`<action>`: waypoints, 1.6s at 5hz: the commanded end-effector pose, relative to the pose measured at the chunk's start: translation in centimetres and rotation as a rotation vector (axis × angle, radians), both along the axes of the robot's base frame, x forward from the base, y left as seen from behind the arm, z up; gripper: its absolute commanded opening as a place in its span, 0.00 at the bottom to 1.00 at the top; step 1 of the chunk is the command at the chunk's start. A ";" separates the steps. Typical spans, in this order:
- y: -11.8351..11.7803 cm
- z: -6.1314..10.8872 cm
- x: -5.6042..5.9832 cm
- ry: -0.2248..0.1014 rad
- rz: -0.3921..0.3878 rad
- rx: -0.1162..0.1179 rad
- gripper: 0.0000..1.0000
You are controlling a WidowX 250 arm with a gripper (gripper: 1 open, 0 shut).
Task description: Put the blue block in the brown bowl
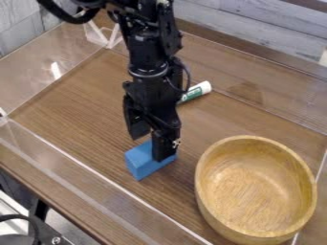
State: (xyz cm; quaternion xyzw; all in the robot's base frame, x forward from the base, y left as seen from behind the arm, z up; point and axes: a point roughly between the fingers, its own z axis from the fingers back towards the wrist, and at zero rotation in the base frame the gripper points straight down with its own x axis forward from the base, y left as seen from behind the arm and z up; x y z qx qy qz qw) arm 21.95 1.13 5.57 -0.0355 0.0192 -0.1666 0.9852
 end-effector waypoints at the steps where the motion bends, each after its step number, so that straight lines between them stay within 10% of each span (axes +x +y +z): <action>1: 0.4 1.3 0.7 -0.064 0.017 0.002 1.00; 6: 0.5 -0.6 0.8 -0.081 -0.020 -0.002 1.00; 7: 0.5 -0.9 0.9 -0.083 -0.025 -0.003 0.00; 8: 0.6 -0.6 1.1 -0.083 -0.026 -0.001 0.00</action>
